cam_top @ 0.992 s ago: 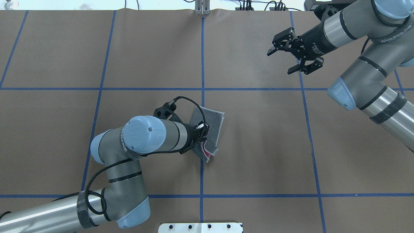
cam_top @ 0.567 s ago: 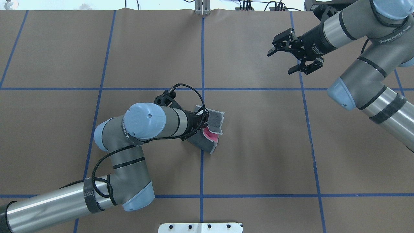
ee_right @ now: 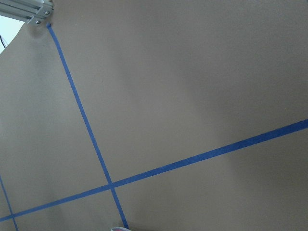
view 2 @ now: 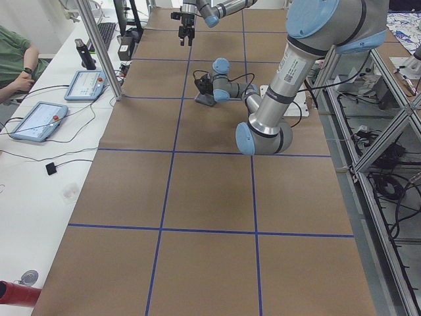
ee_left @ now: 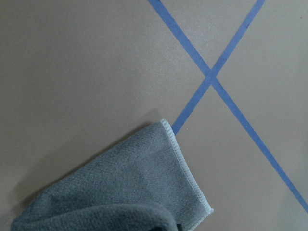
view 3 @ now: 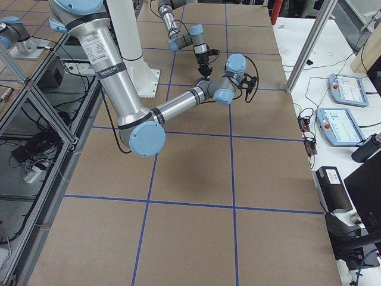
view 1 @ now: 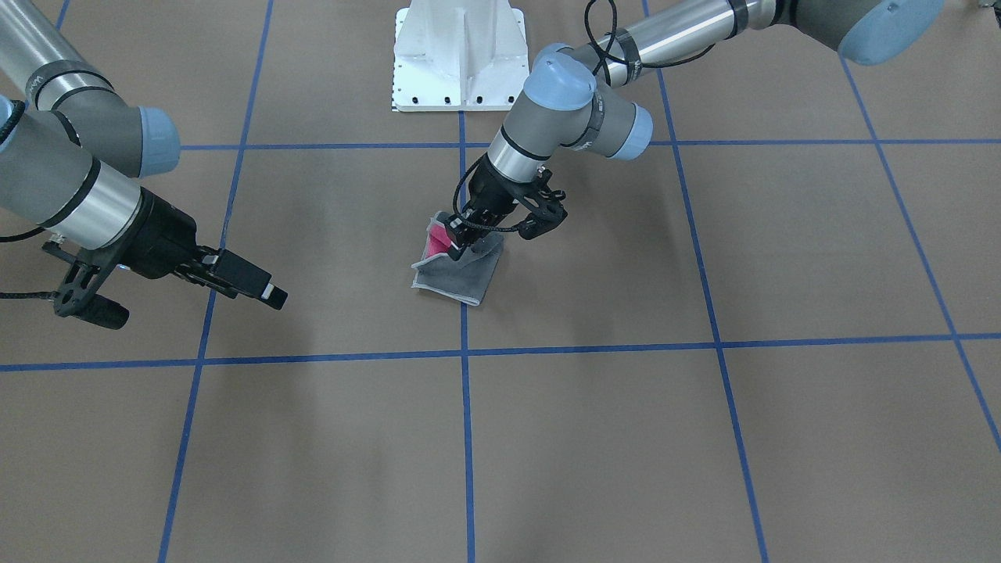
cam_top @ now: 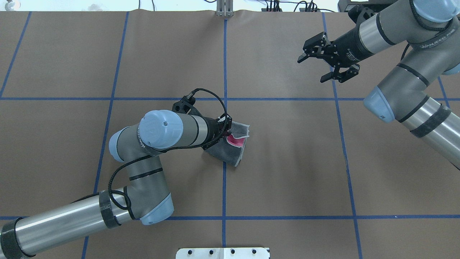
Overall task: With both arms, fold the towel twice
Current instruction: 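Lift the strip end with the left gripper and fold it toward the far end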
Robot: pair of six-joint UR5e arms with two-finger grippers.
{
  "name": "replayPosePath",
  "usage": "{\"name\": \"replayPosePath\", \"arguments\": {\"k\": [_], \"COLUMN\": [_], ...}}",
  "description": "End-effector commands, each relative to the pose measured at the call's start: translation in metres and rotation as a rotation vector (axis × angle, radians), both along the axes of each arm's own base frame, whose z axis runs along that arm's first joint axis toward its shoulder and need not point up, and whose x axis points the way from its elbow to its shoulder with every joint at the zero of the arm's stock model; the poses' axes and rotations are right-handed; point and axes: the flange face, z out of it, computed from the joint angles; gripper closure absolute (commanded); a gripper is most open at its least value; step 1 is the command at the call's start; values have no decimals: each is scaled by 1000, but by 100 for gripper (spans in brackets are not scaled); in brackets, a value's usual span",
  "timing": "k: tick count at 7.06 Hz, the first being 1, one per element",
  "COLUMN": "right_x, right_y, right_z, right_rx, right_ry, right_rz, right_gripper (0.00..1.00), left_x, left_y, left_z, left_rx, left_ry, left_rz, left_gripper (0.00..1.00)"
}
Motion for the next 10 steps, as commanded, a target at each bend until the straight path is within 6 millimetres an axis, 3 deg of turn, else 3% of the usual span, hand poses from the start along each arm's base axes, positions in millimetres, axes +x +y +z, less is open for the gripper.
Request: {"name": "replayPosePath", "arguments": {"k": [1,5,8,10], "right_x": [0,-1,-2,-1], "right_y": [0,-2,-3,-3], "right_z": [1,4,10,17], "right_rx": [-1,-5,-6,-2], "right_ry": [1,4,12,21], "right_rz": [0,-2,-5,-7], "right_gripper": [0,0,0,0], "left_x": [-1,0,12,9], "left_y": [-5,-16,-25,-31], "left_z": [2,12,2,1], "left_rx": [3,-6,-7,-7], "left_ry": [6,-15,-20,-18], "left_rz": [-7,-19,-22,-33], "left_gripper": [100,100,97,0]}}
